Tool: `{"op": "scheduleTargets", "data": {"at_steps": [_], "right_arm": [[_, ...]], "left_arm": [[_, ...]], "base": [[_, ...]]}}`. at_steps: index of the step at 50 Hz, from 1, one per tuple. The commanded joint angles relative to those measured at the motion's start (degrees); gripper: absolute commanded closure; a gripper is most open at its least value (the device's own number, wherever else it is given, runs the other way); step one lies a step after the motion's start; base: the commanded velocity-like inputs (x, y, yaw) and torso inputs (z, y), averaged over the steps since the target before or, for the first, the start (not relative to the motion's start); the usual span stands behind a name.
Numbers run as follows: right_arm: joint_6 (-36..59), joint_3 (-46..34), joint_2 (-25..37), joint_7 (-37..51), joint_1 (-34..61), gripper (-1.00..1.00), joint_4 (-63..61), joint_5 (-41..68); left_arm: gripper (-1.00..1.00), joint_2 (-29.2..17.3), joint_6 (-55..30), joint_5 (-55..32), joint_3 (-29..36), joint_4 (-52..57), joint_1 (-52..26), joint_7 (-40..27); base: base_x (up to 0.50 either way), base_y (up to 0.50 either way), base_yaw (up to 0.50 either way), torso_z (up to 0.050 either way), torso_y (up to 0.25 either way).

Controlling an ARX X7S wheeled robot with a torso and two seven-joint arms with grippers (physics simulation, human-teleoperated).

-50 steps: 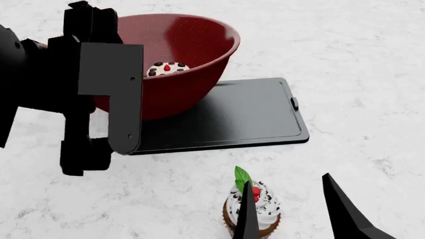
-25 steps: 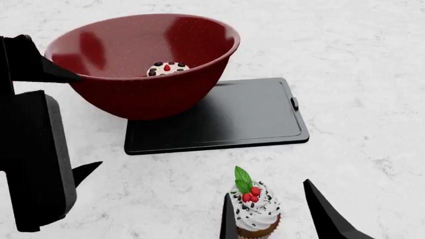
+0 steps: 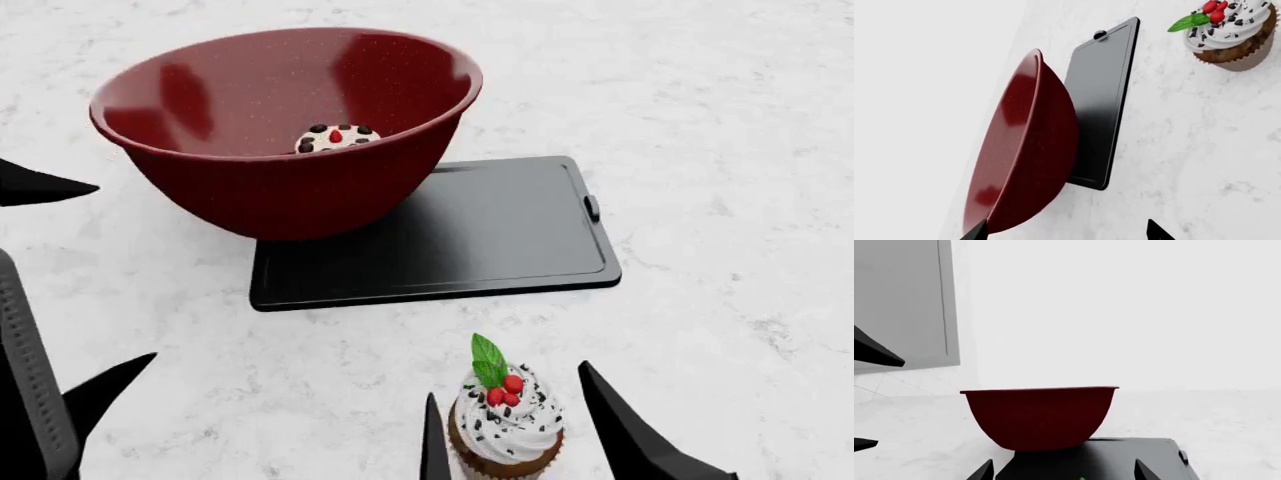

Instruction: Pick up the bowl with cake and place it on the tray. Pick up the cupcake and place it on the tray.

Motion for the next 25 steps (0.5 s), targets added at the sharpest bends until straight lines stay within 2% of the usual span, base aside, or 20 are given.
{"op": "scheduleTargets", "data": {"at_steps": [1, 7, 25], "right_arm": [[2.6, -1.9, -0.4, 0.0, 3.0, -1.0, 3.0, 0.0], [4.4, -5.4, 0.0, -1.0, 3.8, -1.0, 3.5, -2.1], [4.0, -5.1, -0.2, -0.6, 4.3, -1.0, 7.1, -2.4]], "left_arm": [[-1.0, -0.5, -0.1, 0.0, -1.8, 1.5, 2.3, -0.6], [-1.0, -0.4, 0.9, -0.3, -2.6, 0.8, 3.3, -0.9], [-1.0, -0.3, 0.8, -0.5, -2.5, 1.3, 3.6, -0.7]], "base": [[0.0, 0.0, 0.0, 0.0, 0.0], [0.0, 0.0, 0.0, 0.0, 0.0], [0.0, 0.0, 0.0, 0.0, 0.0]]}}
